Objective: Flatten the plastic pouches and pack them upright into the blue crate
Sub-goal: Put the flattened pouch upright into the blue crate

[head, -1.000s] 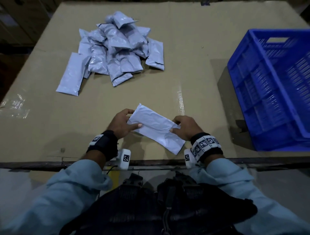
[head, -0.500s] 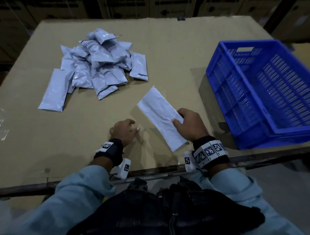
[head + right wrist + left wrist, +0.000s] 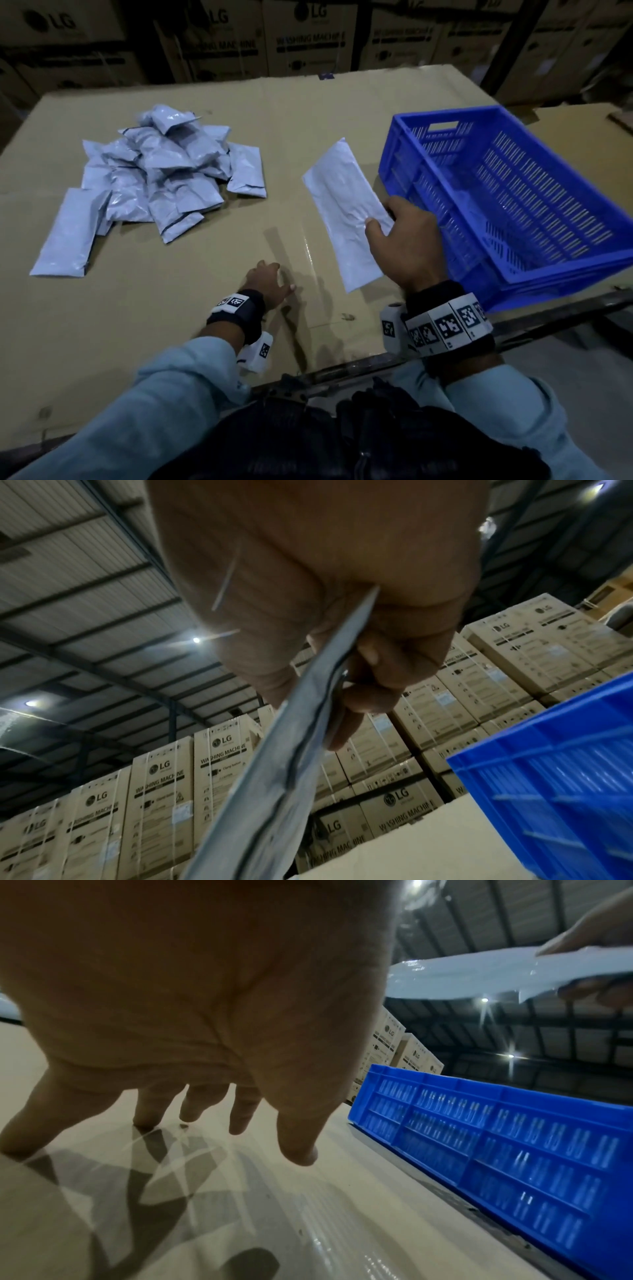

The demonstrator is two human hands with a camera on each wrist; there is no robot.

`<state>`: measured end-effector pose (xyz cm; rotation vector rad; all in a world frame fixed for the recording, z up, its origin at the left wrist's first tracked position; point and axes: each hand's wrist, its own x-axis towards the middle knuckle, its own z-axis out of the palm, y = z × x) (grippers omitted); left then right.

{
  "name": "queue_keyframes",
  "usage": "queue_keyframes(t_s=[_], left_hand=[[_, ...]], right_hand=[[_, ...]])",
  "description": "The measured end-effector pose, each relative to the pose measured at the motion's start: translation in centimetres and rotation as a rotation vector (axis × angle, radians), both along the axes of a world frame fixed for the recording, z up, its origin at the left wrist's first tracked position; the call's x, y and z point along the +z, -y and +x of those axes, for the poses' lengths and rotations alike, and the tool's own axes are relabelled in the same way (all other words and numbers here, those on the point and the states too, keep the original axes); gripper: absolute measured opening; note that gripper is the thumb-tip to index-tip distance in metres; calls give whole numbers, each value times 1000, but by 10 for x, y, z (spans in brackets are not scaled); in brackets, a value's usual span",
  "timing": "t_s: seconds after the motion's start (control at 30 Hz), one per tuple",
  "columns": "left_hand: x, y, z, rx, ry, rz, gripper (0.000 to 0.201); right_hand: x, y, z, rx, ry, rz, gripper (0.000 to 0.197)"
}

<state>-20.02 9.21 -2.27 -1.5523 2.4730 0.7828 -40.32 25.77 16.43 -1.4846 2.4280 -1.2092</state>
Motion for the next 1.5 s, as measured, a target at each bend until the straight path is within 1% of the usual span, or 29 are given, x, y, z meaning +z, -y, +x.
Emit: queue_keyframes(t_s=[0.07,0.17,0.37,0.47,0.63,0.8,0.87,1.0,1.07,1.13,1.2,1.27,1.33,1.4,1.5], left_hand=[[1,1,-19,2,38,-8,72],[-2,1,-52,15,60,-14,69],[-15,-13,-109,64,149,-25,73],[-17,-15,-128,102,179,-4,78],[-24,-21,-141,137,228,24,103],[-33,-21,-139,174,199,-2,109],[-35,-21,-138,186,189,-1,113],[-38,-19,-135,188,180,-16,116],[-38,-20,-134,185,190,-20,117],[-39,-20,-134,181,198,-29,118],[-39,-21,-134,182,204,-28,121],[-40,-21,-134,178,221,-25,123],[-40,-21,-134,177,230,-23,124],[-40,-22,-133,177,229,-20,124],[-39,-23,-133,181,219,-11,123]], right_hand=[[14,-2,-18,-31,-34,-29,16],[33,0,-53,-23,-69,-47,11],[57,-4,-140,-40,-66,-36,14],[57,-11,-188,-62,-85,-16,14],[45,-15,-264,-145,-154,63,17],[29,-9,-316,-249,-186,168,13],[21,-4,-328,-277,-197,228,13],[-4,11,-336,-265,-219,308,14],[-20,18,-333,-230,-253,359,16],[-36,26,-328,-170,-275,456,21],[-49,32,-326,-77,-235,584,23],[-59,37,-324,63,-147,721,20],[-64,39,-324,182,-83,828,29],[-66,40,-325,216,-54,853,35],[-66,40,-327,248,-4,859,35]])
